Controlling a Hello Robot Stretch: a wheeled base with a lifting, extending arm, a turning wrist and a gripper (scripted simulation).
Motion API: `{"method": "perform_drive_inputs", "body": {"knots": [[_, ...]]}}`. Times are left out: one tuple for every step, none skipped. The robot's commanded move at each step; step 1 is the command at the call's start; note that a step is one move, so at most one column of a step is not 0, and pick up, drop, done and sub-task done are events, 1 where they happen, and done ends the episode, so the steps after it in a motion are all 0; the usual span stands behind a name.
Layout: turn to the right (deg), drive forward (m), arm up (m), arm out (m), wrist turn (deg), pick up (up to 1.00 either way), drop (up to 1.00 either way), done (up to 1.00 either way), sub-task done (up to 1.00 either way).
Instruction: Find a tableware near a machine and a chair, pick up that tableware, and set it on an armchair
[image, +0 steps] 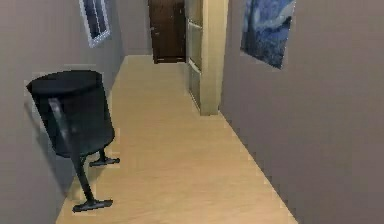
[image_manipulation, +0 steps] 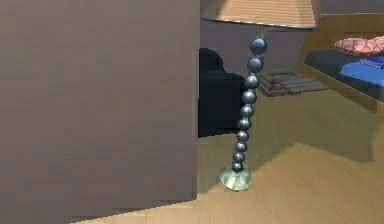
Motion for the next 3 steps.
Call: {"method": "perform_drive_inputs", "body": {"knots": [[0.0,1.0,0.0,0.0,0.0,0.0,0.0,0.0,0.0],[6.0,0.0,0.0,0.0,0.0,0.0,0.0,0.0,0.0],[0.0,0.1,0.0,0.0,0.0,0.0,0.0,0.0,0.0]]}}
